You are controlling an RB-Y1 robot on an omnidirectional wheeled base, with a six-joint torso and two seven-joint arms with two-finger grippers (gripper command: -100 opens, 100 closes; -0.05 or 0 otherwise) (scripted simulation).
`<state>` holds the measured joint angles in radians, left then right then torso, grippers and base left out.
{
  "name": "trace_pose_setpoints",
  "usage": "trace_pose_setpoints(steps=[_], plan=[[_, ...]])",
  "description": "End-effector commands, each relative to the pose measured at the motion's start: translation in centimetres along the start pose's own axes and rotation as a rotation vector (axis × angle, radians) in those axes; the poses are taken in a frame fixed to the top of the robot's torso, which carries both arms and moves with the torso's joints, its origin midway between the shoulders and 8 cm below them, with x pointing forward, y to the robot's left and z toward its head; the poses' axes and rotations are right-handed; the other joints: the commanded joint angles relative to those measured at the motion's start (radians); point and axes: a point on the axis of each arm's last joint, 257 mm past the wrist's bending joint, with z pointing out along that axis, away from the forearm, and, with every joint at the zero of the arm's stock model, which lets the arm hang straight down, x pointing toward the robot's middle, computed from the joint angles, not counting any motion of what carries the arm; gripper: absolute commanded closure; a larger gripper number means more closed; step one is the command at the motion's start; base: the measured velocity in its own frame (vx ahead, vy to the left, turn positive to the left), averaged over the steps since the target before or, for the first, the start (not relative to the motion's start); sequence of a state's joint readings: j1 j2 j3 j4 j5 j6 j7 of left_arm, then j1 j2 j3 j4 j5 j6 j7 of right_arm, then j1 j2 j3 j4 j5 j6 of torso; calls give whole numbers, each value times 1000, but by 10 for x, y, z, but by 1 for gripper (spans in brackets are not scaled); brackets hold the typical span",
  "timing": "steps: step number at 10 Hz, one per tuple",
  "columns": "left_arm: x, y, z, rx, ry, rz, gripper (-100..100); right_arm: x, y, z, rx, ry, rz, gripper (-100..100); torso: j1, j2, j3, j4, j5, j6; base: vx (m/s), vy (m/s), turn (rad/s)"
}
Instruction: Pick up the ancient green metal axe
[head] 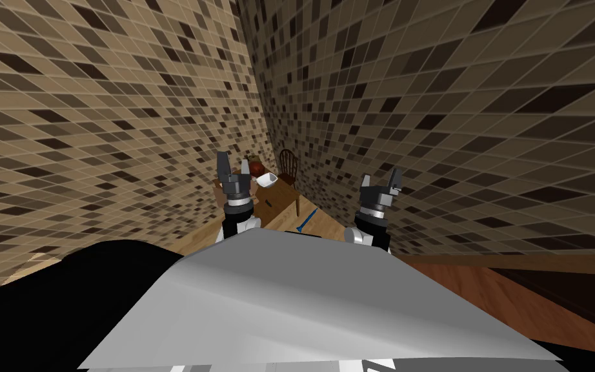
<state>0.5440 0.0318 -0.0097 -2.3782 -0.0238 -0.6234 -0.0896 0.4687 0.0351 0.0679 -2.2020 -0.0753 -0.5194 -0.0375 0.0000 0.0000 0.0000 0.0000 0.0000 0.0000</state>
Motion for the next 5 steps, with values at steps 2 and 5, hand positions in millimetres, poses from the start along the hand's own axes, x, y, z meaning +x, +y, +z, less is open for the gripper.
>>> trace_pose_setpoints(steps=[2, 5], plan=[[13, 25, 0, -57, 61, -3, -100, 0, 0, 0, 0, 0, 0, 0, 0, 0, 0, 0, 0, 0, -15, -7, 14], [28, 65, -1, -149, 120, -5, -100, 0, 0, 0, 0, 0, 0, 0, 0, 1, 1, 0, 0, 0, -22, -10, 23]])
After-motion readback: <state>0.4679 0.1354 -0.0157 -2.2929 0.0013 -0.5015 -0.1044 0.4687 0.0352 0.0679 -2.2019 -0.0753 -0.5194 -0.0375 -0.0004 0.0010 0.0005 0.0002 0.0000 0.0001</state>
